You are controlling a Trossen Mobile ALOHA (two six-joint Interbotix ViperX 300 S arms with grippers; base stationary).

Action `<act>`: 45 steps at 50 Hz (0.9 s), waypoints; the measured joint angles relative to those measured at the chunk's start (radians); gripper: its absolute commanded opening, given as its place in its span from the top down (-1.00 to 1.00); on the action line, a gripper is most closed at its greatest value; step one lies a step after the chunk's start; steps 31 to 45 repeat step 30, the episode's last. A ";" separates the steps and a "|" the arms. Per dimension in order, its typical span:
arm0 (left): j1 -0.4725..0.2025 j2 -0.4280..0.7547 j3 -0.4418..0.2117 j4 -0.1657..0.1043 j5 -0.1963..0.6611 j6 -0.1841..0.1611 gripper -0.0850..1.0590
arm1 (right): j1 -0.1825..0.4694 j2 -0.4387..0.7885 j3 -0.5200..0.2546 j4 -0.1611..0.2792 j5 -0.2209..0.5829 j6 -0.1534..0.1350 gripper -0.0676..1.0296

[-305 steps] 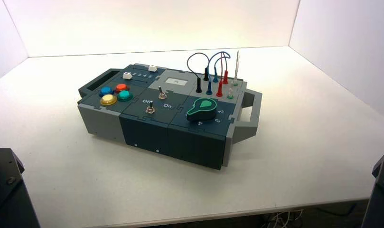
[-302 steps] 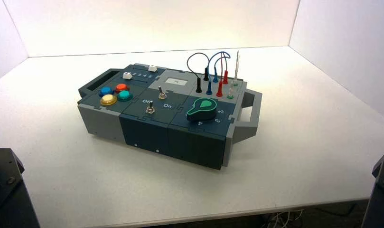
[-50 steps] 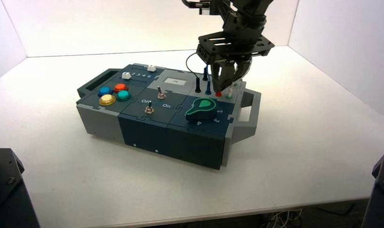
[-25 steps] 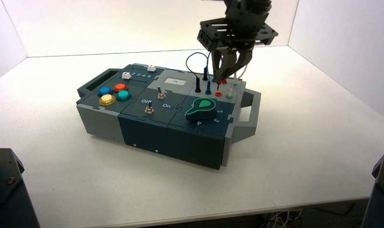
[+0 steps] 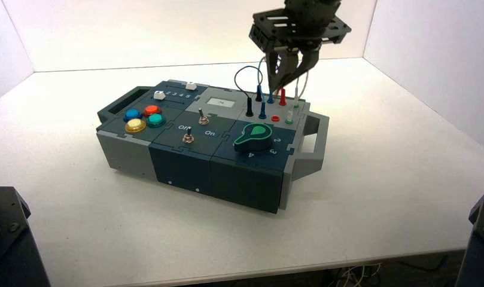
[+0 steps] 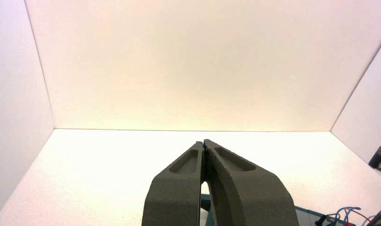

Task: Pull the red wire.

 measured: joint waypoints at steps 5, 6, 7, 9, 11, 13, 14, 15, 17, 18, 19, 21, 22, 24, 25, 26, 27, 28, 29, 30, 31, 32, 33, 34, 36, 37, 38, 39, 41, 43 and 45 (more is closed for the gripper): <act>0.002 0.000 0.002 -0.002 0.000 0.000 0.91 | 0.000 -0.003 -0.002 0.000 0.000 0.000 0.37; 0.002 -0.002 0.000 -0.002 0.000 0.002 0.90 | -0.002 -0.003 -0.002 0.000 0.000 0.000 0.36; 0.002 -0.002 0.000 -0.002 0.000 0.002 0.90 | 0.000 -0.003 -0.002 0.000 0.000 0.000 0.36; 0.002 -0.002 0.000 0.000 0.000 0.000 0.90 | 0.000 -0.003 -0.002 0.000 0.003 0.000 0.36; 0.000 -0.002 0.000 -0.002 0.000 0.000 0.90 | 0.000 -0.005 -0.002 0.000 0.005 0.002 0.36; 0.000 -0.002 0.002 -0.002 0.000 0.000 0.90 | 0.000 -0.008 -0.002 0.000 0.009 0.000 0.36; 0.002 -0.003 0.002 -0.002 0.000 0.000 0.91 | 0.000 -0.012 -0.002 0.000 0.011 0.000 0.36; 0.002 -0.003 0.000 -0.002 0.000 0.000 0.90 | 0.000 -0.018 -0.002 0.000 0.012 0.000 0.36; 0.002 -0.003 0.002 -0.002 0.000 0.000 0.90 | 0.000 -0.029 0.000 0.000 0.014 0.000 0.35; 0.002 -0.003 0.000 -0.002 0.000 0.000 0.90 | 0.000 -0.032 0.002 0.000 0.014 0.000 0.35; 0.002 -0.002 0.000 -0.002 0.000 0.000 0.90 | 0.000 -0.038 0.002 0.000 0.015 0.002 0.35; 0.002 -0.002 0.000 0.000 0.000 0.000 0.90 | 0.000 -0.054 0.005 0.000 0.017 0.002 0.35; 0.002 -0.002 0.000 -0.002 0.000 -0.002 0.90 | 0.000 -0.063 0.005 0.000 0.018 0.002 0.35; 0.002 -0.002 0.000 -0.002 0.000 -0.002 0.90 | 0.000 -0.080 0.008 0.000 0.021 0.000 0.35; 0.000 -0.002 0.000 -0.002 0.000 -0.002 0.90 | -0.002 -0.092 0.009 0.000 0.023 0.002 0.35; 0.002 -0.002 0.002 -0.002 0.000 -0.002 0.90 | 0.000 -0.094 0.009 0.000 0.023 0.000 0.35; 0.002 -0.002 0.000 0.000 0.000 0.000 0.91 | 0.000 -0.104 0.011 0.000 0.025 0.002 0.35; 0.002 -0.003 0.002 0.000 0.000 -0.002 0.90 | 0.000 -0.107 0.011 -0.002 0.026 0.000 0.35; 0.002 -0.003 0.002 -0.002 0.000 -0.002 0.90 | 0.000 -0.112 0.011 0.000 0.028 0.000 0.35; 0.002 -0.003 0.002 -0.002 0.000 0.000 0.90 | 0.000 -0.114 0.009 -0.002 0.028 0.000 0.35; 0.002 -0.003 0.002 -0.002 0.000 0.000 0.90 | 0.000 -0.114 0.009 -0.002 0.028 0.000 0.35; 0.002 -0.003 0.002 -0.002 0.000 0.000 0.90 | 0.000 -0.114 0.009 -0.002 0.028 0.000 0.35; 0.002 -0.003 0.002 -0.002 0.000 0.000 0.90 | 0.000 -0.114 0.009 -0.002 0.028 0.000 0.35; 0.002 -0.003 0.002 -0.002 0.000 0.000 0.90 | 0.000 -0.114 0.009 -0.002 0.028 0.000 0.35; 0.002 -0.003 0.002 -0.002 0.000 0.000 0.90 | 0.000 -0.114 0.009 -0.002 0.028 0.000 0.35; 0.002 -0.003 0.002 -0.002 0.000 0.000 0.90 | 0.000 -0.114 0.009 -0.002 0.028 0.000 0.35; 0.002 -0.003 0.002 -0.002 0.000 0.000 0.90 | 0.000 -0.114 0.009 -0.002 0.028 0.000 0.35; 0.002 -0.003 0.002 -0.002 0.000 0.000 0.90 | 0.000 -0.114 0.009 -0.002 0.028 0.000 0.35; 0.002 -0.003 0.002 -0.002 0.000 0.000 0.90 | 0.000 -0.114 0.009 -0.002 0.028 0.000 0.35; 0.002 -0.003 0.002 -0.002 0.000 0.000 0.90 | 0.000 -0.114 0.009 -0.002 0.028 0.000 0.35; 0.002 -0.003 0.002 -0.002 0.000 0.000 0.90 | 0.000 -0.114 0.009 -0.002 0.028 0.000 0.35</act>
